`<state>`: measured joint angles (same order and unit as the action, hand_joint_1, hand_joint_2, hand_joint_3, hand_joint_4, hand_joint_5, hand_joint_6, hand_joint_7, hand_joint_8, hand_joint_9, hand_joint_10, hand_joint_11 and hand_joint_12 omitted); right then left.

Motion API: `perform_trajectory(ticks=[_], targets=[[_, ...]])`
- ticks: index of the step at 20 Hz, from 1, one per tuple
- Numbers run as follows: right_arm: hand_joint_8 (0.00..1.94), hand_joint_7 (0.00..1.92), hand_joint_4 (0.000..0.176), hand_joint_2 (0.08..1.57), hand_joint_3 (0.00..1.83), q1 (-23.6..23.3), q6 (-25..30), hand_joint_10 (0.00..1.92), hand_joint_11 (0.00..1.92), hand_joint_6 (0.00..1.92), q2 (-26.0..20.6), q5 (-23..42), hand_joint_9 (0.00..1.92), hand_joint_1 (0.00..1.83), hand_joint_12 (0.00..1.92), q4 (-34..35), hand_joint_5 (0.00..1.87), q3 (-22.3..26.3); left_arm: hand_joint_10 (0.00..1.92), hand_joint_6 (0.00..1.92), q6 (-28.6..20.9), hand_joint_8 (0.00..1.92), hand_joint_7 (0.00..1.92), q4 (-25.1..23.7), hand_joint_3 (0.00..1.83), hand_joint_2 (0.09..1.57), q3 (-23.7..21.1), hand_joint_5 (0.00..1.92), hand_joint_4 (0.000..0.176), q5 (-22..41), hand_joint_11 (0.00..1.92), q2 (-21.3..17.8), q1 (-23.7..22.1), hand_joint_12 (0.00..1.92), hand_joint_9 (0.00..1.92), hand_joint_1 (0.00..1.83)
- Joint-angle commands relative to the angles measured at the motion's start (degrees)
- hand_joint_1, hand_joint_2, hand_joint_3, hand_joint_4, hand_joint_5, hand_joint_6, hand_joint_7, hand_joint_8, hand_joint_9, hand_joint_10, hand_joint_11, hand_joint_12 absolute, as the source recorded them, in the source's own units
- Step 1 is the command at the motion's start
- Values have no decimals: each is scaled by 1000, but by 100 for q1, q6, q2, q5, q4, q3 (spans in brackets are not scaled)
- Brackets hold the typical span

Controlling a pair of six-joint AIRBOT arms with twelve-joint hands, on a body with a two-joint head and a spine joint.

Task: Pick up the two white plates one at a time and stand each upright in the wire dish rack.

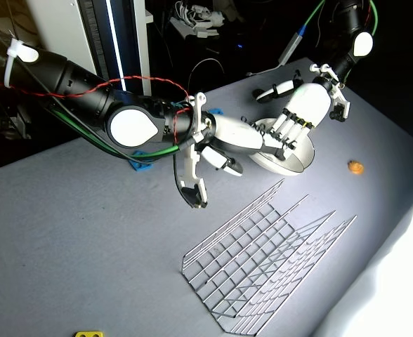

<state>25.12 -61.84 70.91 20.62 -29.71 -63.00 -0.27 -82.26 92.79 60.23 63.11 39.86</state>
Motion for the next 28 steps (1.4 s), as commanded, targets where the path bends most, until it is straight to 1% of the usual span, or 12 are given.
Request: perform_trajectory(ticks=[1,6,10,11,12,13,14,15,21,22,24,28], targets=[[0,0,0,1253,4,-65,-52,6,0,0,24,571,13,1482,352,73,0,-14,0,0,-22,0,0,-97,5,955,-36,0,0,-8,0,123,3,0,0,0],[7,57,0,1233,0,-109,-52,11,0,10,260,574,82,1499,514,110,85,-161,0,0,-28,0,0,-65,5,956,-10,0,0,-8,0,133,3,0,0,0],[13,396,0,1167,0,-154,-52,32,30,15,533,574,409,1546,1034,314,377,-363,0,0,-28,0,0,-4,4,956,24,0,0,-8,0,144,19,0,0,0],[23,593,0,1120,0,-150,-64,42,253,27,606,574,610,1583,1016,336,574,-405,0,0,-32,0,0,7,6,960,27,0,0,-8,0,148,19,0,0,0],[44,720,0,1105,15,-139,-88,68,538,56,655,574,740,1781,1475,352,714,-428,0,0,-32,0,0,13,6,959,29,0,0,-8,0,148,21,0,0,0],[41,823,0,1102,58,-122,-115,1043,636,57,706,575,683,1758,1698,373,816,-452,0,0,-33,0,0,18,5,958,33,0,0,-8,0,148,24,0,0,0],[868,800,0,1164,18,-101,-127,1219,707,1053,763,577,758,1535,1689,406,745,-474,0,0,-35,0,0,29,3,954,47,0,0,-8,0,150,35,0,0,0],[911,896,0,1148,3,-84,-135,1164,757,1167,799,583,818,1494,1636,415,799,-488,0,0,-38,0,0,34,4,958,62,0,0,-8,0,154,39,0,0,0],[641,1099,0,1059,0,-41,-169,848,906,806,900,620,1043,1495,1446,456,1026,-505,0,0,-46,0,0,38,3,956,98,0,0,-7,0,163,64,0,0,0],[639,1103,0,1057,0,-40,-169,843,917,799,901,630,1049,1495,1436,456,1023,-505,0,0,-61,0,0,41,4,957,78,0,0,-5,0,145,63,0,0,0],[683,1116,0,1058,0,-43,-170,974,949,849,896,661,1059,1396,1007,456,1024,-505,0,0,-84,0,0,144,4,959,17,0,0,28,0,75,63,0,0,0],[730,1085,0,1064,2,-62,-172,997,944,888,871,670,1044,1389,922,456,1013,-504,0,0,-123,0,0,426,5,963,-259,0,0,83,0,-245,-14,0,0,0]])
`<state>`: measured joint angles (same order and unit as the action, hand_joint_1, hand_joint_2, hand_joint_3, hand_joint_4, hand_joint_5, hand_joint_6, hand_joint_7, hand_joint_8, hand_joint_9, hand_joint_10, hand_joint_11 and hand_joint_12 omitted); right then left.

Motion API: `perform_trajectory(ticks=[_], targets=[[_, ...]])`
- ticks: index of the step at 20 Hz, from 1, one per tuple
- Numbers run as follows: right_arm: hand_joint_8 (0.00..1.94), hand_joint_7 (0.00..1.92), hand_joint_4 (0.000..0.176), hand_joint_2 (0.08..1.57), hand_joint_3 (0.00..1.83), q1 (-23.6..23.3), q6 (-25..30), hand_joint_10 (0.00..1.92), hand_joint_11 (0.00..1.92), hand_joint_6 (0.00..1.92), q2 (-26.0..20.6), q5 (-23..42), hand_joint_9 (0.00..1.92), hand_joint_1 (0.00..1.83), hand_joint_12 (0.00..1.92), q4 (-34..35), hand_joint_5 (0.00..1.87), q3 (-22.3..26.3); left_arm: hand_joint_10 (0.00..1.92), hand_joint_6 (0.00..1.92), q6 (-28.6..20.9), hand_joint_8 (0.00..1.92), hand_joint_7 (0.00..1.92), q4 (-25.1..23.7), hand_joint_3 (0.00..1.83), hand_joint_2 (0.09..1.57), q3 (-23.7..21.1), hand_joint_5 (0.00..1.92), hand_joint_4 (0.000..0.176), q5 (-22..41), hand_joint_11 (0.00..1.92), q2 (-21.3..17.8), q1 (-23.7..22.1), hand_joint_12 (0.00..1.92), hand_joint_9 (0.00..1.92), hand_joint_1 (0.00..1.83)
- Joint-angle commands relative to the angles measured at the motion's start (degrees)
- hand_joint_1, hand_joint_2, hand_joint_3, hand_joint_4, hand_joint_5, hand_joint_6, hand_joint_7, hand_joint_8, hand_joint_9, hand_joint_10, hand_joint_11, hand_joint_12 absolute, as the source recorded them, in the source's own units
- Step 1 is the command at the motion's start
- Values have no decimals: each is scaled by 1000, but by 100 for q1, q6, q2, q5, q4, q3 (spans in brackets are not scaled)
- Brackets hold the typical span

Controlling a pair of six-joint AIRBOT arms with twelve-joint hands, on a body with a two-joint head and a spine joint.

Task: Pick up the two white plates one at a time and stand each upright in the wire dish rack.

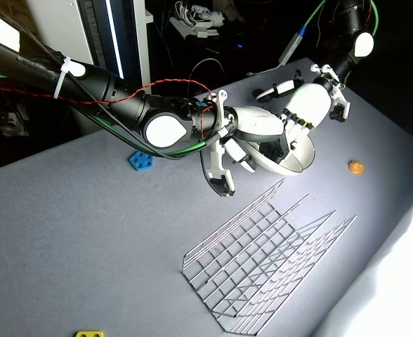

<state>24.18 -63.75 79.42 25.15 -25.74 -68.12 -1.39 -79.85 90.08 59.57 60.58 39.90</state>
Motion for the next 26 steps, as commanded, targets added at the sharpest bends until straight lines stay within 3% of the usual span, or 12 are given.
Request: perform_trajectory(ticks=[1,4,5,7,8,9,10,11,21,22,26], targets=[[740,1076,0,1067,3,18,19,1012,941,894,7,217,1035,1388,922,58,1012,8,0,0,-25,0,0,246,4,959,-69,0,0,156,0,-90,-50,0,0,0],[754,1074,0,1074,0,-73,21,1026,931,927,-49,216,1017,1386,906,145,997,27,0,0,-116,0,0,381,6,966,-348,0,0,214,0,-441,-232,0,0,0],[710,1070,0,1071,0,-112,23,912,886,865,-79,214,1018,1471,1362,187,1002,53,0,0,-153,0,0,389,5,964,-447,0,0,217,0,-566,-319,0,0,0],[787,1069,0,1074,0,-181,26,996,920,929,-147,214,1018,1390,964,188,994,148,0,0,-232,0,0,410,3,960,-625,0,0,234,0,-803,-467,0,0,0],[714,1082,0,1065,0,-229,27,872,911,862,-195,216,1032,1474,1340,188,995,234,0,0,-282,0,0,430,2,958,-730,0,0,250,0,-947,-550,0,0,0],[715,1097,0,1064,3,-258,27,979,895,888,-226,220,1026,1406,1082,188,1012,290,0,0,-317,0,0,464,3,960,-782,0,0,278,0,-1025,-584,0,0,0],[661,1103,0,1059,3,-305,27,866,906,838,-273,227,1041,1477,1365,188,1011,373,0,0,-368,0,0,542,3,961,-843,0,0,335,0,-1121,-620,0,0,0],[698,1074,0,1069,0,-365,32,876,889,860,-326,229,1020,1490,1448,188,995,464,0,0,-438,0,0,615,2,959,-904,0,0,369,0,-1227,-654,0,0,0],[681,1076,0,1065,0,-839,279,860,891,819,-700,148,1045,1494,1470,456,1005,1029,0,0,-943,0,0,670,1,958,-1084,0,0,513,0,-1889,-826,0,0,0],[622,1105,0,1054,0,-894,391,822,906,766,-749,148,1074,1496,1452,463,1035,1092,0,0,-999,0,0,664,2,960,-1079,0,0,513,0,-1931,-825,0,0,0],[693,1064,0,1065,0,-1159,1276,872,893,833,-899,6,1029,1494,1459,462,1016,1165,0,0,-999,0,0,665,1,960,-983,0,0,596,0,-1944,-816,0,0,0]])
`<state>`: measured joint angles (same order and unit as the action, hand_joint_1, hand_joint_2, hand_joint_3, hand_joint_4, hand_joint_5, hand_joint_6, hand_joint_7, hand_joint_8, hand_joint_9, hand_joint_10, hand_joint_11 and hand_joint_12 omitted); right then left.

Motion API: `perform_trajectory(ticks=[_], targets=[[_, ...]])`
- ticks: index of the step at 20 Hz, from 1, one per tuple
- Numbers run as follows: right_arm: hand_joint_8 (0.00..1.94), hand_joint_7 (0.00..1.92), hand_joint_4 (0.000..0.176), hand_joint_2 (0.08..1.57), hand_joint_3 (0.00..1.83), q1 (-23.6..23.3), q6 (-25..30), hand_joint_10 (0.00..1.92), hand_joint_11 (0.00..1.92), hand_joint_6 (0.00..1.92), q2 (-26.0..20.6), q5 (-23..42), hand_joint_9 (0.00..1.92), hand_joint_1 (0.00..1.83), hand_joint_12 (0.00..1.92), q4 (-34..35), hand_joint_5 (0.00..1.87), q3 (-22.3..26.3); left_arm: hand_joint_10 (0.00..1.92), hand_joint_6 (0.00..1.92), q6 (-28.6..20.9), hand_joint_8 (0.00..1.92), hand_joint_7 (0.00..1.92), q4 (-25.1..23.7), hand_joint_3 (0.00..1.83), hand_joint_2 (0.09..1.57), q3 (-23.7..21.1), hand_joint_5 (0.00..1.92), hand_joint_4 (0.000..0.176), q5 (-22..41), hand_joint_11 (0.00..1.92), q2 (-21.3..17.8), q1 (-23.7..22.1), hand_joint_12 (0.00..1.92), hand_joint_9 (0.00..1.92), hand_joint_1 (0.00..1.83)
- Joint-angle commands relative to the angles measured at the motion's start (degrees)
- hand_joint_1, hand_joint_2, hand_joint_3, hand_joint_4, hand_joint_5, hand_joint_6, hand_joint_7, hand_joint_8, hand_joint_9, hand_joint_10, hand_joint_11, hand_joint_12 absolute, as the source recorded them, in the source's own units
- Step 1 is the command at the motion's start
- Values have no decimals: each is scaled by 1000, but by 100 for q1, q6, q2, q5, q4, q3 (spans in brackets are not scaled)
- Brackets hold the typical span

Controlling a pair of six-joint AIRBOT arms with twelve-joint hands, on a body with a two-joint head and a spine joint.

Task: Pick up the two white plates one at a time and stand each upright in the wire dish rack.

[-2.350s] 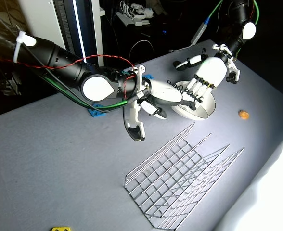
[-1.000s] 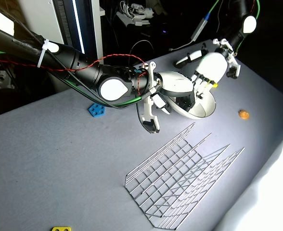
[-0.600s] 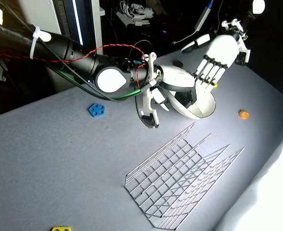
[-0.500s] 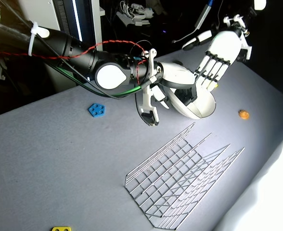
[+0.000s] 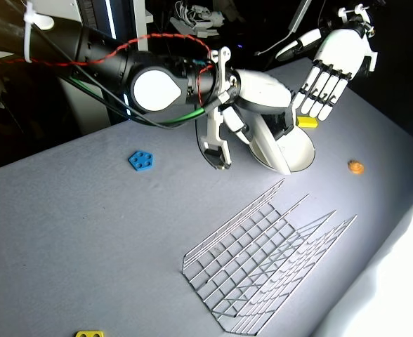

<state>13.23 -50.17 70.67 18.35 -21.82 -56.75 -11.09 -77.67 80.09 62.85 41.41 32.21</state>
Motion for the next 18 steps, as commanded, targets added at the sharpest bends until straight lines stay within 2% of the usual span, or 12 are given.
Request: perform_trajectory(ticks=[1,5,6,7,8,9,10,13,14,15,17,18], targets=[[693,1064,0,1065,0,-128,174,874,893,832,-62,596,1028,1494,1459,70,1017,28,0,0,-28,0,0,446,1,959,70,0,0,271,0,10,-46,0,0,0],[720,1044,0,1069,0,-435,1352,884,888,835,-237,398,1023,1492,1463,68,1017,33,0,0,-28,0,0,448,0,959,345,0,0,270,0,160,-26,0,0,0],[674,1065,0,1061,0,-502,1585,846,904,815,-277,386,1045,1493,1439,67,1035,37,0,0,-26,0,0,450,0,956,404,0,0,270,0,193,-30,0,0,0],[705,1072,0,1060,3,-547,1760,954,896,855,-312,381,1049,1410,1103,66,1045,46,0,0,-26,0,0,450,0,957,455,0,0,270,0,227,-33,0,0,0],[716,1077,0,1061,0,-572,1837,968,931,858,-333,380,1053,1393,974,65,1048,58,0,0,-26,0,0,450,0,954,498,0,0,270,0,261,-39,0,0,0],[726,1052,0,1064,0,-587,1861,867,910,839,-354,378,1051,1473,1351,65,1014,75,0,0,-26,0,0,450,0,955,537,0,0,270,0,292,-48,0,0,0],[774,1018,0,1074,1,-602,1884,887,887,875,-376,372,1026,1488,1454,65,986,98,0,0,-26,0,0,450,0,952,565,0,0,270,0,315,-52,0,0,0],[652,1102,0,1056,0,-726,2299,802,907,824,-460,337,1068,1496,1433,63,1015,125,0,0,-26,0,0,450,0,954,587,0,0,270,0,344,-52,0,0,0],[723,1089,0,1059,4,-775,2448,919,903,884,-481,302,1069,1411,1122,62,1006,124,0,0,-26,0,0,450,0,956,589,0,0,270,0,349,-52,0,0,0],[687,1075,0,1060,2,-828,2615,848,906,837,-502,267,1061,1478,1374,62,1013,124,0,0,-26,0,0,450,0,956,592,0,0,270,0,355,-50,0,0,0],[690,1051,0,1067,0,-917,2907,857,890,841,-556,261,1045,1492,1461,62,1016,123,0,0,-26,0,0,448,0,953,588,0,0,271,0,353,-34,0,0,0],[667,1073,0,1060,0,-969,3079,828,903,824,-596,261,1052,1494,1441,62,1028,122,0,0,-26,0,0,451,0,952,592,0,0,270,0,350,-20,0,0,0]])
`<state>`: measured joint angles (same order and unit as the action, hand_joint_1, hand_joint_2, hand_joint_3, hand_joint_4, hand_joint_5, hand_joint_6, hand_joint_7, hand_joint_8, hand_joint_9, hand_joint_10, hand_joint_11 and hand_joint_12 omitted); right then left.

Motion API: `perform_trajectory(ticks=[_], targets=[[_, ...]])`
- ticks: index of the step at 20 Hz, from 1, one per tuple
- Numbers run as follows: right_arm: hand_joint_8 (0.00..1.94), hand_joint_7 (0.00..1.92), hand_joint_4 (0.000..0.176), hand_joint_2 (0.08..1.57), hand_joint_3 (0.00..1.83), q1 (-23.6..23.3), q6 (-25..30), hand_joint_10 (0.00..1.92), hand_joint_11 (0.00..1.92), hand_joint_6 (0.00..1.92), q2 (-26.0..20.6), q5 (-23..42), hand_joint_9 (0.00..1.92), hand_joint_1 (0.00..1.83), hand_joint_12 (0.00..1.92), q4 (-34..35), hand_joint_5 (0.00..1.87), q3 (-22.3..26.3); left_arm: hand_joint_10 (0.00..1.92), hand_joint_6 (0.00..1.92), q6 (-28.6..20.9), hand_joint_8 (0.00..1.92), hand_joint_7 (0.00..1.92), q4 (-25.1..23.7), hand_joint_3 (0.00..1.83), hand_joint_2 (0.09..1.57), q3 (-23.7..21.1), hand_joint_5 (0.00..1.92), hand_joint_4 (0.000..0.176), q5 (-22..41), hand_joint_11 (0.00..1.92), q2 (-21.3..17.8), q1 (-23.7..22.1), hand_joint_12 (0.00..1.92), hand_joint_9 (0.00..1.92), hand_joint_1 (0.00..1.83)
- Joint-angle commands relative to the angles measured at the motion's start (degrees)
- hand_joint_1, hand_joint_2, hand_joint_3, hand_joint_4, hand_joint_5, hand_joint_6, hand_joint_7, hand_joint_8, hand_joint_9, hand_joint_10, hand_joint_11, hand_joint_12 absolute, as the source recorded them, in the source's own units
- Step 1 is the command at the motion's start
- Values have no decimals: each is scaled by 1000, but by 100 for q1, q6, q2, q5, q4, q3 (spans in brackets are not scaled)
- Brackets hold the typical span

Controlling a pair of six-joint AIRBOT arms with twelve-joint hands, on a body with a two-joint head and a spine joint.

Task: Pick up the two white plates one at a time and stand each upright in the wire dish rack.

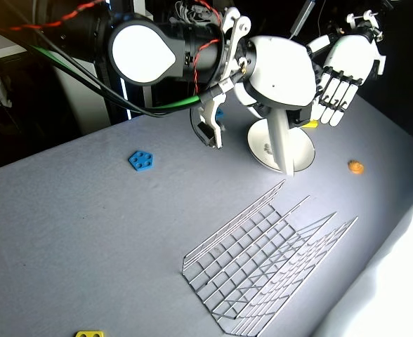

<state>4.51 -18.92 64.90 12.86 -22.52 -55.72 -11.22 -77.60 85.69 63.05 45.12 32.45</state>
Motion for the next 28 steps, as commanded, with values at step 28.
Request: perform_trajectory(ticks=[28], targets=[[717,1076,0,1064,0,-640,2706,813,886,852,-1032,576,1057,1496,1455,867,998,-904,0,0,25,0,0,465,0,962,216,0,0,236,0,121,17,0,0,0]])
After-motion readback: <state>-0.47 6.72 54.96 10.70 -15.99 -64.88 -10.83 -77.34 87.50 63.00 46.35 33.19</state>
